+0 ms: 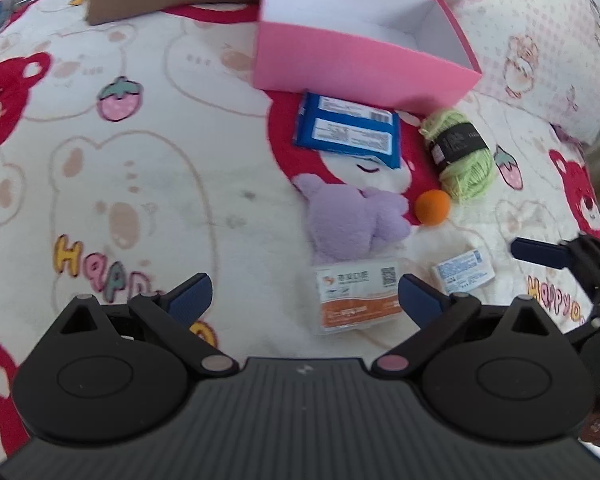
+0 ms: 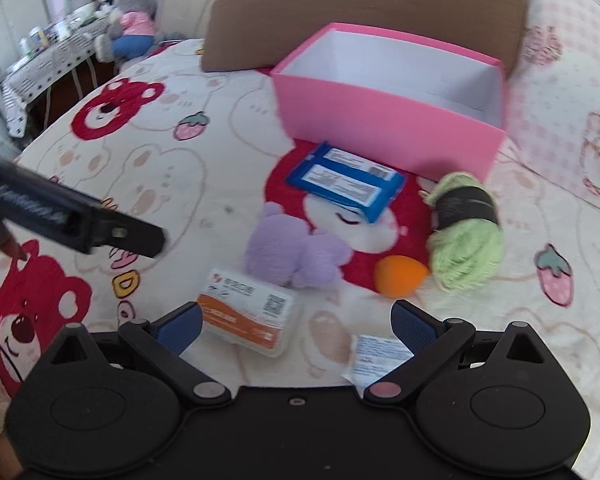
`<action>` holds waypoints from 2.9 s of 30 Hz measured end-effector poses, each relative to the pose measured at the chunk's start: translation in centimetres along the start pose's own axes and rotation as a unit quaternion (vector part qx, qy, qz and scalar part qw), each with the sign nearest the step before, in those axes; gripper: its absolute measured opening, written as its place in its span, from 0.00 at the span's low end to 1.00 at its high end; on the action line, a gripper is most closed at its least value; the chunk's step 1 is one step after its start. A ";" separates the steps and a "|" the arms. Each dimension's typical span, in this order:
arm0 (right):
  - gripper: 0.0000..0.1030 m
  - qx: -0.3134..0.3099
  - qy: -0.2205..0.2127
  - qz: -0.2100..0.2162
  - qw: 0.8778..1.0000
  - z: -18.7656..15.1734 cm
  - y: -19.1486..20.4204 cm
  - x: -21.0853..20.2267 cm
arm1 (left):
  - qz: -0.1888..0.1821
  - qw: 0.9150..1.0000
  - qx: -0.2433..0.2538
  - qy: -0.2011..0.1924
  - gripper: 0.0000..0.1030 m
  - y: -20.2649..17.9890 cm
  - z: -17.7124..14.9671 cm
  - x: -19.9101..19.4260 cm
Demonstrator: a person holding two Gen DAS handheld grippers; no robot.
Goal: Organize objects
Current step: 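Move the left gripper toward the white-orange dental box, then close the left gripper on the white-orange dental box and lift it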
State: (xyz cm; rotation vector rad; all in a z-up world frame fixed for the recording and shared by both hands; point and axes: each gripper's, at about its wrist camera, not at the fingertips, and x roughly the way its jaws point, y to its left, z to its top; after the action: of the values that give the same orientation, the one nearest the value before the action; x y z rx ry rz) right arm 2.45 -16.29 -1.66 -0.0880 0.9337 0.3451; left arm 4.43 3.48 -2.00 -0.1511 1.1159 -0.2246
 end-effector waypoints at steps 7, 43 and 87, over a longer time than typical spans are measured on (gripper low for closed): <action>0.98 -0.038 -0.027 0.022 0.999 -0.4 2.0 1.5 | 0.002 1.000 0.018 -0.005 0.94 -0.8 -0.2 1.9; 0.95 0.072 0.029 0.041 0.996 -3.6 1.6 9.3 | -0.120 0.990 -0.072 -0.009 0.54 3.6 -4.5 8.8; 0.76 0.007 0.019 -0.006 1.000 -4.8 3.3 9.6 | -0.121 0.992 -0.033 -0.033 0.38 2.3 -5.3 7.7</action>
State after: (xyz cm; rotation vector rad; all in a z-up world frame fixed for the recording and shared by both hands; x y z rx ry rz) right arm 2.88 -11.85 -11.97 -0.0875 0.9726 0.3279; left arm 3.09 3.70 -11.54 -0.3508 1.0380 -0.3957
